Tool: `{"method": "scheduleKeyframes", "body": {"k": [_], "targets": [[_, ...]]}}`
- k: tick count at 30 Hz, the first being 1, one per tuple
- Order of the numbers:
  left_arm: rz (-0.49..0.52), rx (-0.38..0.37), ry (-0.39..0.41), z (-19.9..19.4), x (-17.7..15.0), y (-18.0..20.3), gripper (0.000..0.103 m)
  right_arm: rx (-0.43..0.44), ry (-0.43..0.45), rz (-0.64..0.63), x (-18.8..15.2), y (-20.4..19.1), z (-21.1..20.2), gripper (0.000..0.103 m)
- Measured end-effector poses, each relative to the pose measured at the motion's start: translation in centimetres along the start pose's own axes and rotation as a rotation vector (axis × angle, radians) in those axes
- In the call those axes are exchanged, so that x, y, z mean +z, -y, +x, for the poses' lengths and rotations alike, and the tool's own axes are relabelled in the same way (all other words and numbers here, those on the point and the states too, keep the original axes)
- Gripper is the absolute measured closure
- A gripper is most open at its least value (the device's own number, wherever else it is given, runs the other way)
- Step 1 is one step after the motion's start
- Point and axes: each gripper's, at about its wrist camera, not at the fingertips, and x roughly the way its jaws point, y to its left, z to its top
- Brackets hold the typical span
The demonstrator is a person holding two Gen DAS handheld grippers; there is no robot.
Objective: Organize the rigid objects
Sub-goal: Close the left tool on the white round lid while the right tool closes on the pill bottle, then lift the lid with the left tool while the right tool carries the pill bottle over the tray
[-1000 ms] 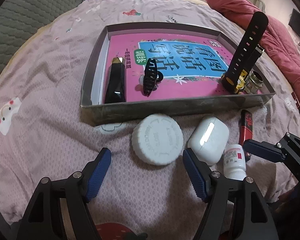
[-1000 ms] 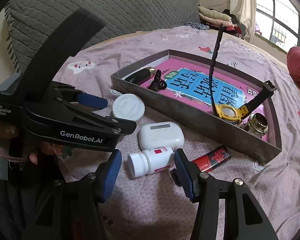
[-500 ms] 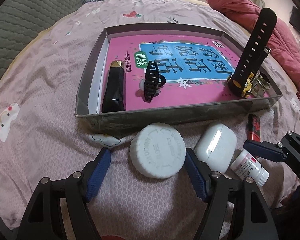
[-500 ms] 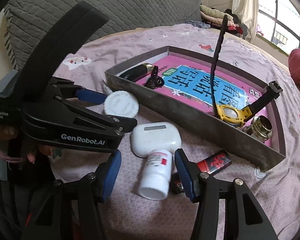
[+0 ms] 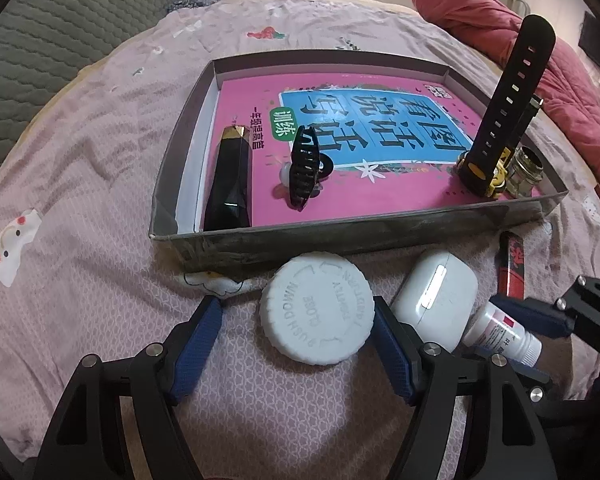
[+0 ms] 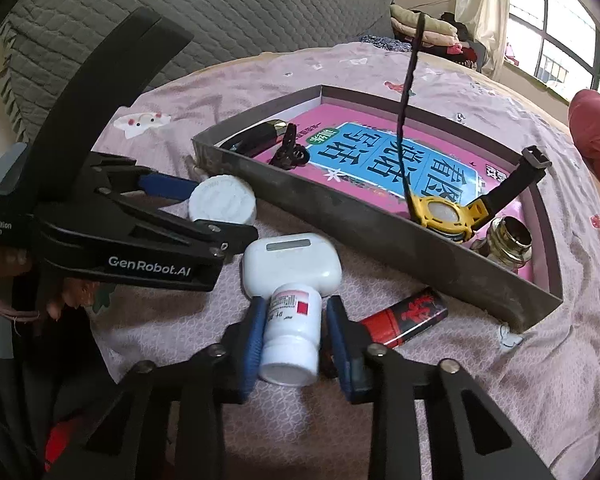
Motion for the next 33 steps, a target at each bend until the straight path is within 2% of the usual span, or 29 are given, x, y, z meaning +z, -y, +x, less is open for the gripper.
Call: {"method": "scheduleKeyframes", "body": {"k": [3, 8, 21, 33], "targets": [[0.011, 0.003, 0.008, -0.1, -0.1, 0.2, 0.033, -0.005, -0.001, -0.013, -0.1, -0.2, 0.0, 0.076], [0.034, -0.007, 0.024, -0.4, 0.0, 0.6, 0.050, 0.013, 0.014, 0.003, 0.1, -0.1, -0.2, 0.076], [0.007, -0.049, 0.048, -1.6, 0.0, 0.1, 0.050, 0.083, 0.098, 0.153, 0.8, 2.5, -2.3, 0.076], [0.000, -0.072, 0.099, -4.5, 0.0, 0.5, 0.050, 0.066, 0.188, 0.204, 1.3, 3.6, -4.7, 0.076]]}}
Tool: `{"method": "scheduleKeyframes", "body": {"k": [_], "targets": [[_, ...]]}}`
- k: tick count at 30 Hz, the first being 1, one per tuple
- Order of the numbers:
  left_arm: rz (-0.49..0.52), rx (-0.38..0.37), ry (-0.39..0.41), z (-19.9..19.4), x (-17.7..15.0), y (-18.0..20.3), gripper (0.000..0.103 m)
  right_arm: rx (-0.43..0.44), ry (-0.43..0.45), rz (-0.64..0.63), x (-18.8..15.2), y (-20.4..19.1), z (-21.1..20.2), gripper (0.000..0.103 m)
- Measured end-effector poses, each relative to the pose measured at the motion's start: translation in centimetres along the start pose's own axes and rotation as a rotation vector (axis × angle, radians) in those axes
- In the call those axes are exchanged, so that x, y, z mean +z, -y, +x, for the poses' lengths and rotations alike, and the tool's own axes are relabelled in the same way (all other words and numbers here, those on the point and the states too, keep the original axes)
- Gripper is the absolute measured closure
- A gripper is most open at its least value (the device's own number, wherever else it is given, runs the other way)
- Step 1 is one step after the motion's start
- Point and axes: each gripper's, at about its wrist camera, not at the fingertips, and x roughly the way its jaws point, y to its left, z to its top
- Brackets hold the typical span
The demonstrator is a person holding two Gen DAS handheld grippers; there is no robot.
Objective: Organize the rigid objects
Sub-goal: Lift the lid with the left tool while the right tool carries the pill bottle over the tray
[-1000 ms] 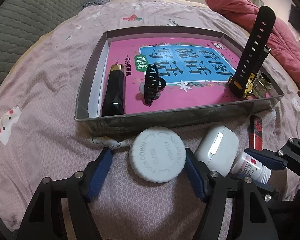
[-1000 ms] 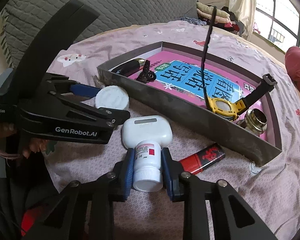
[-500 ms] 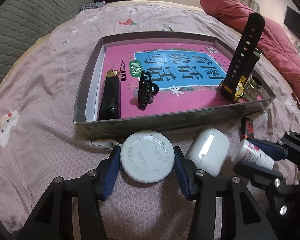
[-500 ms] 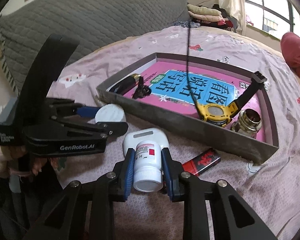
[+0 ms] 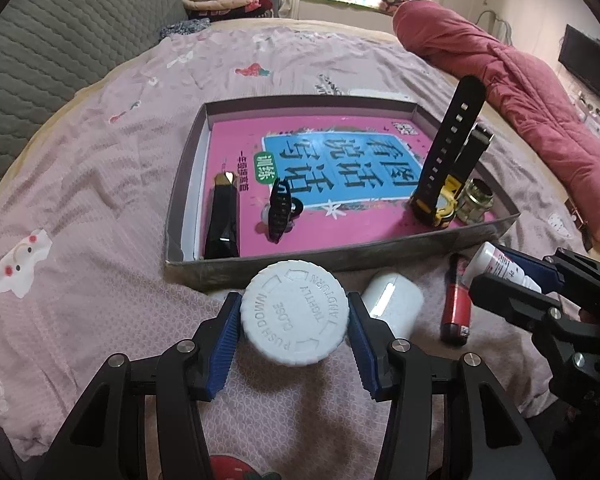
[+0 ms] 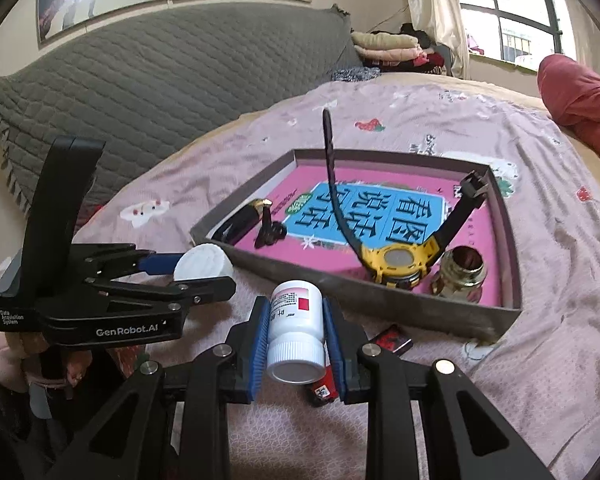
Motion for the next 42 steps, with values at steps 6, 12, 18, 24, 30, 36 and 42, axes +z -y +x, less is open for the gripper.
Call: {"method": "scheduleKeyframes", "body": {"k": [6, 12, 18, 24, 30, 36, 42], "targets": [[0.006, -0.008, 0.037, -1.4, 0.6, 0.5, 0.050, -0.020, 0.049, 0.031, 0.5, 0.6, -1.1, 0.076], [0.008, -0.012, 0.063, -2.5, 1.2, 0.9, 0.050, -0.049, 0.106, 0.063, 1.2, 1.8, -2.6, 0.076], [0.009, -0.014, 0.090, -3.4, 1.9, 1.2, 0.050, -0.082, 0.167, 0.085, 2.0, 2.3, -3.9, 0.076], [0.006, -0.011, 0.121, -4.1, 3.0, 1.3, 0.050, -0.133, 0.211, 0.108, 2.4, 3.1, -4.9, 0.076], [0.005, -0.005, 0.141, -4.5, 3.7, 1.3, 0.050, -0.202, 0.244, 0.110, 2.7, 3.7, -5.6, 0.076], [0.001, 0.001, 0.154, -4.5, 4.5, 1.3, 0.050, -0.253, 0.268, 0.104, 3.0, 4.2, -6.1, 0.076], [-0.004, 0.003, 0.160, -4.2, 5.3, 1.4, 0.050, -0.296, 0.284, 0.106, 3.4, 4.9, -6.4, 0.076]]}}
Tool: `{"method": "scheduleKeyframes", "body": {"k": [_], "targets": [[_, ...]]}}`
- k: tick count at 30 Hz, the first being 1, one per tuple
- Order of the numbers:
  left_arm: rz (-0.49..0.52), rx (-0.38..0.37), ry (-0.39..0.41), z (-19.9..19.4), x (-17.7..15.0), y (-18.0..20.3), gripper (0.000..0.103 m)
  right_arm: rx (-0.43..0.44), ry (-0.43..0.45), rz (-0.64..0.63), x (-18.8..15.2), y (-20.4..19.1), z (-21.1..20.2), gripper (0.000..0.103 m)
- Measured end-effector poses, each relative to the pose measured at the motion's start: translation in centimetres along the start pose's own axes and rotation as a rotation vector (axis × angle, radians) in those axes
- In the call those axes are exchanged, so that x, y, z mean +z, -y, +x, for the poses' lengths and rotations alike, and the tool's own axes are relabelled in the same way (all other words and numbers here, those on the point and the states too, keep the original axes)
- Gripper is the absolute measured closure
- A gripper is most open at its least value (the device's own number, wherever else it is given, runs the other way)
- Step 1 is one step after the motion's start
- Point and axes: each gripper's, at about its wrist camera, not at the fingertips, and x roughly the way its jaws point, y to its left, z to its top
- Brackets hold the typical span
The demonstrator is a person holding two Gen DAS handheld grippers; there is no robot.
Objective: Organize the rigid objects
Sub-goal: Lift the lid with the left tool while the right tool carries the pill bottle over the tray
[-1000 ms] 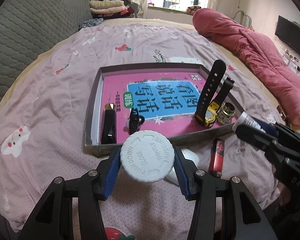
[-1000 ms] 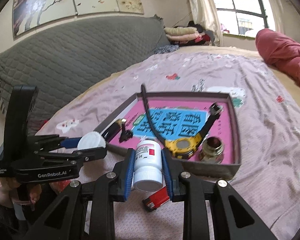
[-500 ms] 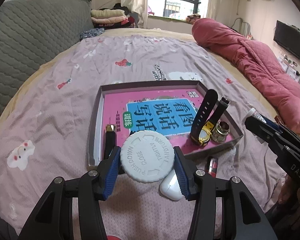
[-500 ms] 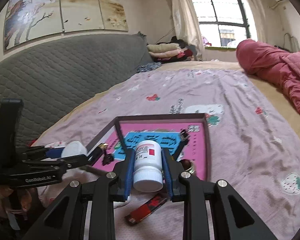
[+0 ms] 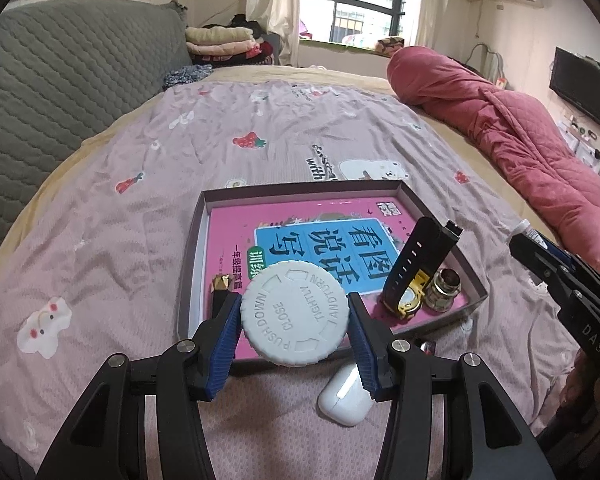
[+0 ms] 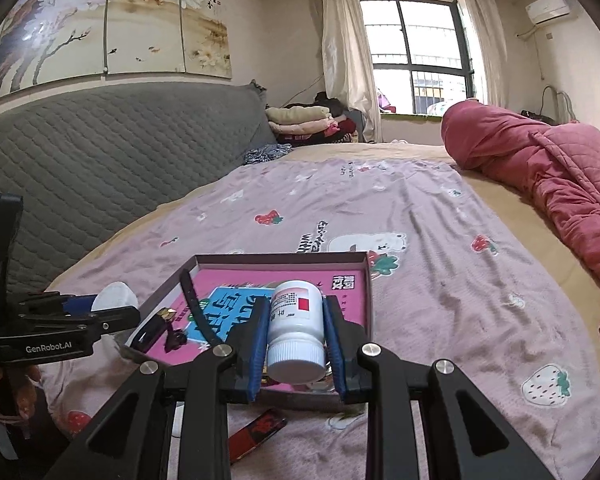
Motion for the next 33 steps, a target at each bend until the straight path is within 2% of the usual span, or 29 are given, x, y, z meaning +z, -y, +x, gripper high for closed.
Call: {"method": "scheduleKeyframes", "body": {"k": [21, 33], "targets": [[0.003, 0.011, -0.025, 3.1, 1.0, 0.6, 0.050, -0.063, -0.004, 0.008, 0.7, 2.0, 2.2, 0.076], [0.001, 0.011, -0.058, 5.6, 0.5, 1.0, 0.050, -0.082, -0.072, 0.006, -0.2, 2.6, 4.1, 0.076]]}}
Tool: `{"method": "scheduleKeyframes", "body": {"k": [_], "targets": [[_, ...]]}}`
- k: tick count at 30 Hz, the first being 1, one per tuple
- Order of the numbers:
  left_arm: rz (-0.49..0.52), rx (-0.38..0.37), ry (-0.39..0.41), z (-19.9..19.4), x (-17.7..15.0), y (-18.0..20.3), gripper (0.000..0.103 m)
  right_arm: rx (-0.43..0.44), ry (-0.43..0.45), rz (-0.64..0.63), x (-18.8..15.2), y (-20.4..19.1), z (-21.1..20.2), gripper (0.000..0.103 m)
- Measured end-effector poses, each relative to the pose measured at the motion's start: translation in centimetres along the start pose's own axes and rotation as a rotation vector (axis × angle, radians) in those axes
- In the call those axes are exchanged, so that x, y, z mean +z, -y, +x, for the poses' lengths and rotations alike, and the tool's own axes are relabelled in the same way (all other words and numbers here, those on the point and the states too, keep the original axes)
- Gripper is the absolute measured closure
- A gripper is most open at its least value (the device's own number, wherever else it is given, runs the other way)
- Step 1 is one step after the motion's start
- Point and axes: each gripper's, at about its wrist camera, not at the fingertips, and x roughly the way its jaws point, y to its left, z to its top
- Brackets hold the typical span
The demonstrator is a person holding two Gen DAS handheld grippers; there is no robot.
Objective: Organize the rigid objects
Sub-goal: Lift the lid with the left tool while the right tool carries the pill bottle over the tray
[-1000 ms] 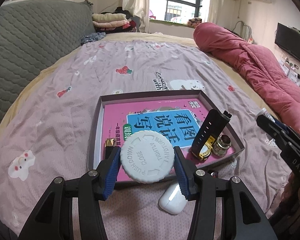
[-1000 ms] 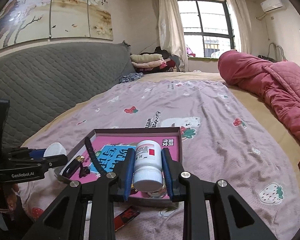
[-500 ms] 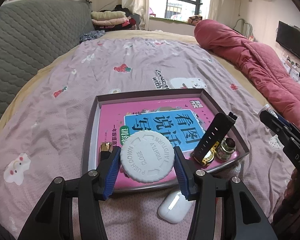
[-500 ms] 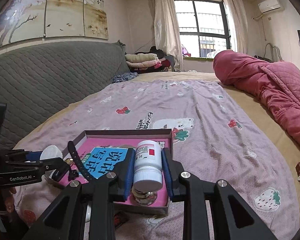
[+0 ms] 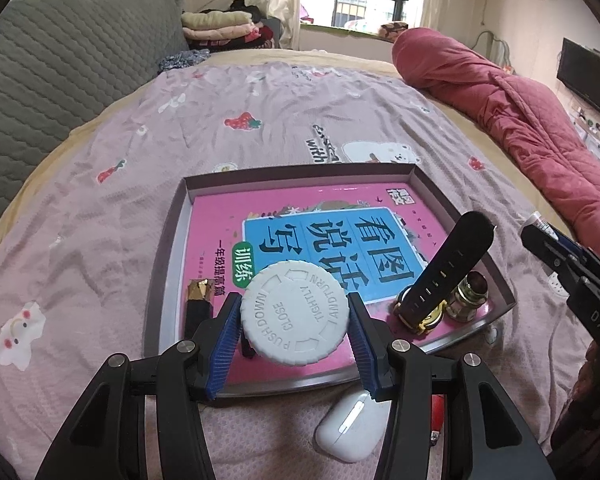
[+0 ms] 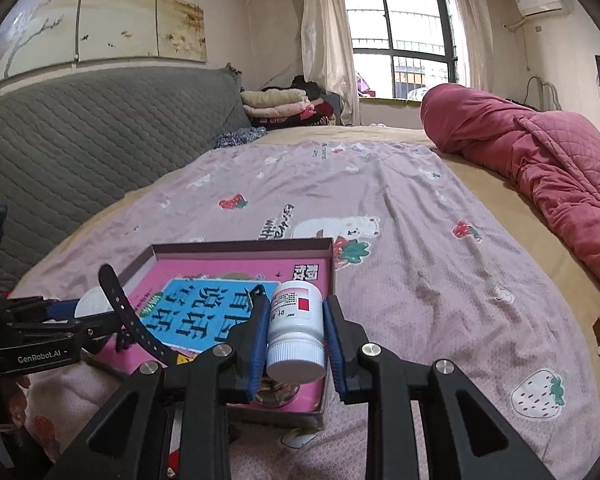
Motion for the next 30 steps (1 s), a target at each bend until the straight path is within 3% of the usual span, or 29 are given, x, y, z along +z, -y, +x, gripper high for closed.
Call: {"method": "scheduleKeyframes", "body": {"k": [15, 30], "targets": [[0.000, -0.012, -0.030, 1.9, -0.4, 0.4, 0.050, -0.057, -0.090, -0.011, -1.3, 0.2, 2.2, 0.076], [-0.002, -0.018, -0.038, 2.6, -0.4, 0.5, 0.050, -0.052, -0.163, -0.034, -2.4, -0.6, 4.0, 0.076]]}}
